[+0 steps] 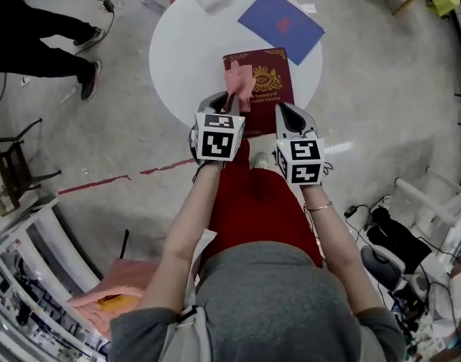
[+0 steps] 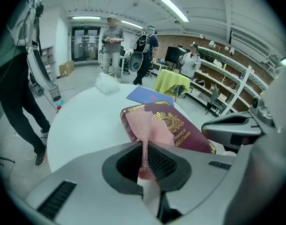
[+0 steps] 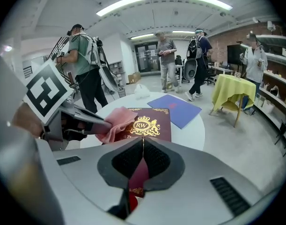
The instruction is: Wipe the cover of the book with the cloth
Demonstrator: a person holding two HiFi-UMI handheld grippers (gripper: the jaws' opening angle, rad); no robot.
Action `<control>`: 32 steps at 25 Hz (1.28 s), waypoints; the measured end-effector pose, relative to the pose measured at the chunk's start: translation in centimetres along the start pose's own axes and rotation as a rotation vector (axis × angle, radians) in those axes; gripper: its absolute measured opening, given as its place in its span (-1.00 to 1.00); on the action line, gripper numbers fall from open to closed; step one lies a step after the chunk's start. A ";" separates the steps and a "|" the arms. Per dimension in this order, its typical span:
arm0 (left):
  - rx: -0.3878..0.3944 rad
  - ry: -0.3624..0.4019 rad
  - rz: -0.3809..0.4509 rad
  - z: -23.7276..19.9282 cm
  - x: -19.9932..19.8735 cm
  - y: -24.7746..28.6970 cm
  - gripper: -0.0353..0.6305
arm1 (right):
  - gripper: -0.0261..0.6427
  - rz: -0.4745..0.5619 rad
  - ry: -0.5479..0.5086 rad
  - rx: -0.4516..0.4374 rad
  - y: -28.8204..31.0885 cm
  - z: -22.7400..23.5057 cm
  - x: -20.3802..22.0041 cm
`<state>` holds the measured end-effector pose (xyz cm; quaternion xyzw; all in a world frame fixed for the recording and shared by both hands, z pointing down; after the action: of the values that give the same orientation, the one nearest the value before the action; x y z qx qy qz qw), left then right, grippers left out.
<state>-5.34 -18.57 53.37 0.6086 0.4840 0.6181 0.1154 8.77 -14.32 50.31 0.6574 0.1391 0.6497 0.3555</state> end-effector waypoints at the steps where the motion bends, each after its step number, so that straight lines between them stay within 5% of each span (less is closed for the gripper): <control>1: -0.014 -0.001 0.002 -0.4 0.3 -0.2 -0.80 | -0.83 0.001 -0.003 -0.001 0.0 -0.1 0.1; 12: -0.099 -0.064 0.039 -2.0 1.7 -4.5 -0.80 | -0.83 0.018 0.018 0.033 -2.8 1.1 1.3; 27: 0.207 -0.034 0.092 13.0 0.0 -3.4 -0.80 | -0.83 0.056 0.082 0.151 -10.3 4.6 5.1; 32: 0.210 0.001 0.044 15.0 1.2 -0.9 -0.80 | -0.83 0.051 0.096 0.174 -11.4 5.3 6.4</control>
<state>6.97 -10.35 50.38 0.6276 0.5325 0.5667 0.0373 17.75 -3.63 48.23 0.6573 0.1951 0.6746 0.2734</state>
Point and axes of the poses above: the fingertips, and each gripper's own axes: y forward along the fingers, z to its right, x out of its underside, the point moved 5 cm from there along -y, backward along the fingers, and after that the axes turned 4 degrees about z, right-handed, at the moved point
